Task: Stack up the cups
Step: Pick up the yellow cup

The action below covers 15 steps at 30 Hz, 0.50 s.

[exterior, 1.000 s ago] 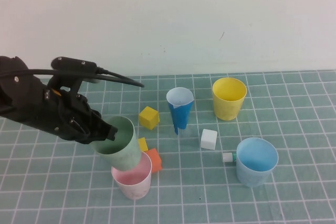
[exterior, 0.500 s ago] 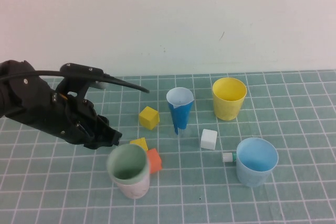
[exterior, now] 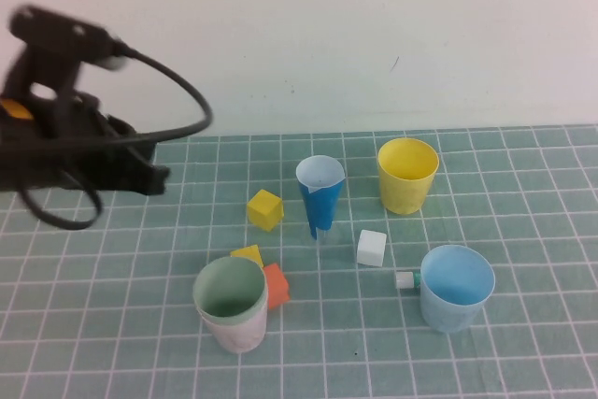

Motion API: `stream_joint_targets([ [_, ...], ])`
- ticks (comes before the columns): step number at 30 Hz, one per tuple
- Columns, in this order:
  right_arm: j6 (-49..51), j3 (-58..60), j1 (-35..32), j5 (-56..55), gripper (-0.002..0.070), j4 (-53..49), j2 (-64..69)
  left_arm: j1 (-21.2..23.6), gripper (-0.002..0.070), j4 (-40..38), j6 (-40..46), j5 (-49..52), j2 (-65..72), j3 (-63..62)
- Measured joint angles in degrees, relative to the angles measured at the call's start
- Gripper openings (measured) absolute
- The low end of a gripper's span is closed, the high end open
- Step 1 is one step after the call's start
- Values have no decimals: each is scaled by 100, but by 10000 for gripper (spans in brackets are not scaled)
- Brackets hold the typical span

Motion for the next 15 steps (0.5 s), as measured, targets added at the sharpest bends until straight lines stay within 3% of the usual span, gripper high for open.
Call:
stream_joint_targets([
  [8, -1659, -897, 0, 200, -2, 1115, 1956, 0, 2, 348, -19, -724, -2123, 667],
  [15, -2139, -2115, 221, -4, -2, 1528, 4217, 0, 2, 689, -22, -1794, -3739, 2165],
])
